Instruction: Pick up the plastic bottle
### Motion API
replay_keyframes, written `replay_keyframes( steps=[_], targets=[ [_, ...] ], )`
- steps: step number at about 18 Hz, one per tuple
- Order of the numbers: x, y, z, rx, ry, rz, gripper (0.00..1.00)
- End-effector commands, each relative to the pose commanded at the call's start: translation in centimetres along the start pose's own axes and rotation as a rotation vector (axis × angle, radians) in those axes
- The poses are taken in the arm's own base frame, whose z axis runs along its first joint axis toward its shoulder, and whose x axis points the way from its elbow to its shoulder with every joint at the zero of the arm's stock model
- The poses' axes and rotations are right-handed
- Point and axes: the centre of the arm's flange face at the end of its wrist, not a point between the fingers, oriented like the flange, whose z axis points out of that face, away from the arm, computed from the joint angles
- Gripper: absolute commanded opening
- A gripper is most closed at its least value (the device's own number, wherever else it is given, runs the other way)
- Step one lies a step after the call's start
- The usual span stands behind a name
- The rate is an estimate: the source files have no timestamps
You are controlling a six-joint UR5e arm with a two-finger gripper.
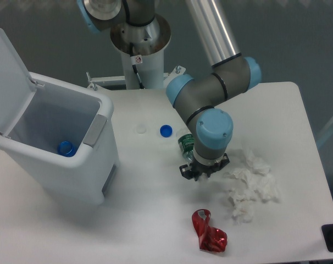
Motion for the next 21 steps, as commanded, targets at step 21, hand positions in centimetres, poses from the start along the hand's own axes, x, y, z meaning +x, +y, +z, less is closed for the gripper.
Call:
replay_keyframes(
  steps=[21],
  targets=[
    [-5.1, -2.6, -6.8, 0.05, -0.06, 0.514, 0.03]
  ],
)
